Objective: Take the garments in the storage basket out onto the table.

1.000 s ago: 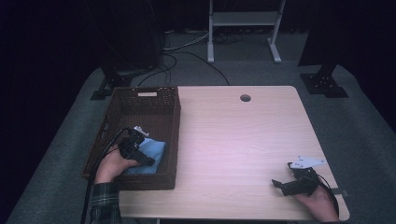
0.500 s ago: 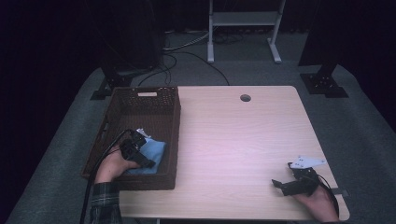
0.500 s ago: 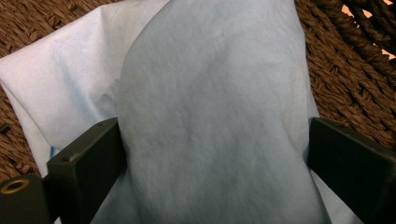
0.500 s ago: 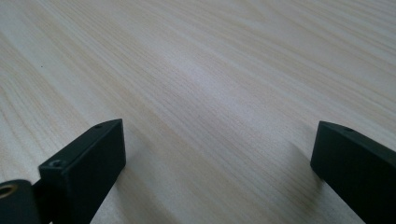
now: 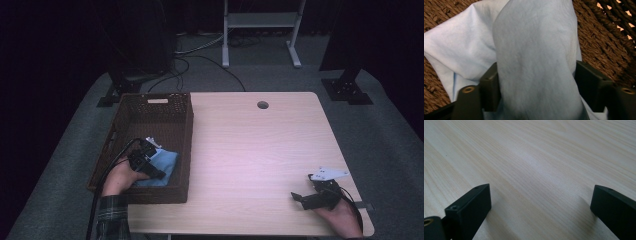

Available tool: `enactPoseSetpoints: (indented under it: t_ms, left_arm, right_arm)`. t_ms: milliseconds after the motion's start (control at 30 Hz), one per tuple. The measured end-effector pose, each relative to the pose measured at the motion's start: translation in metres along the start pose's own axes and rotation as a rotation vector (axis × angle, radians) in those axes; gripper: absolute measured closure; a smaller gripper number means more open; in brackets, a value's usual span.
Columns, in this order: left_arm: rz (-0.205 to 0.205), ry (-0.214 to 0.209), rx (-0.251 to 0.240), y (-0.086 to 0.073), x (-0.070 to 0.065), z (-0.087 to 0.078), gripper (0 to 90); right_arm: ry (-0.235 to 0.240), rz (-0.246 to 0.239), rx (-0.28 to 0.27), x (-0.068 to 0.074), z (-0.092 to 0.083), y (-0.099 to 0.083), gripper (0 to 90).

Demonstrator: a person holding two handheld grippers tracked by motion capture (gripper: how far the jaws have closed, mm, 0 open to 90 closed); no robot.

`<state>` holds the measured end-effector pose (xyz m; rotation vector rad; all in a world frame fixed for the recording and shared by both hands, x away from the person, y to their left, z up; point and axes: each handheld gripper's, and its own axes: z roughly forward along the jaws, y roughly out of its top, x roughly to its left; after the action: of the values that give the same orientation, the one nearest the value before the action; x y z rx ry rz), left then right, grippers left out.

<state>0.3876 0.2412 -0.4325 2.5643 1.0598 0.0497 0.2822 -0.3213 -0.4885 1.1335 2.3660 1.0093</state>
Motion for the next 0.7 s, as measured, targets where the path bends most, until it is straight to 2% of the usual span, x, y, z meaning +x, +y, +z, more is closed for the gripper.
enactPoseSetpoints:
  t_ms: [467, 700]
  left_arm:
    - [-0.001, -0.019, -0.007, 0.0011, 0.0002, -0.0048, 55.1]
    - [0.001, -0.006, -0.017, 0.0017, 0.0012, -0.0076, 59.5]
  right_arm:
    - [0.000, 0.001, 0.000, 0.0000, 0.0000, 0.0000, 2.2]
    - [0.000, 0.001, 0.000, 0.0000, 0.0000, 0.0001, 2.1]
